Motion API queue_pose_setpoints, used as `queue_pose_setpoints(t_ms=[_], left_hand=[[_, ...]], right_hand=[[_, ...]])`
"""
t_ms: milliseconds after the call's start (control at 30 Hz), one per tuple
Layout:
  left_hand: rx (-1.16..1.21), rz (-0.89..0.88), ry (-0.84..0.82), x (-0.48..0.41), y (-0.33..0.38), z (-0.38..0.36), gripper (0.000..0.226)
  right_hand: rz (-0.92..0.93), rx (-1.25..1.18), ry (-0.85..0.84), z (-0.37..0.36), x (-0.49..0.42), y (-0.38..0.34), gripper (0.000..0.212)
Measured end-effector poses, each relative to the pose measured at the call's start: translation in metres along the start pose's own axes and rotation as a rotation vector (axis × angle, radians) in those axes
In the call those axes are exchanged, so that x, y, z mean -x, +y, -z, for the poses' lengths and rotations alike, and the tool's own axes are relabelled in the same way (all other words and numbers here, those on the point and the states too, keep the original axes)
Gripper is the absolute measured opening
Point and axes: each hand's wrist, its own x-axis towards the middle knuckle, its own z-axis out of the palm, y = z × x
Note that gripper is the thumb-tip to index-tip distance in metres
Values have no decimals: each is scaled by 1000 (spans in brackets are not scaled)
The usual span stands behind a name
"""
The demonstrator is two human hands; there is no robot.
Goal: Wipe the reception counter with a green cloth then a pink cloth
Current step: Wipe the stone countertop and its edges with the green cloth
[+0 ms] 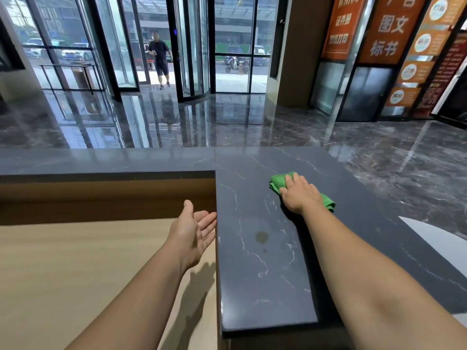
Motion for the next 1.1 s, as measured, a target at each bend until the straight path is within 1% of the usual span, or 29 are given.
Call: queue_pose_setpoints(t_ms=[67,133,267,367,500,567,667,967,1100], left_hand=[[18,4,-3,8,-4,3,70],[16,12,-8,12,-8,6,71],[26,9,-15,17,-17,10,74],[18,1,-5,23,-21,9,75],[26,4,24,35,-24,8,76],[54,4,62,42,-28,5,75],[94,-18,92,53,-33,2,75],[66,-54,154,90,-51,-1,74],[57,-62,161,105,-59,-1,73]], right_hand=[[-69,-21,2,-3,6,-14,58],[-72,-30,9,-6,18,-37,59],[132,-36,43,-19,51,-104,58],[300,-33,14,-22,77,-140,59],[510,64,-75,-18,98,-138,56],[564,63,-96,-15,104,-123,56],[531,15,-96,-10,108,-93,56],[199,24,-71,3,114,34,58],[106,8,-62,6,119,49,58]])
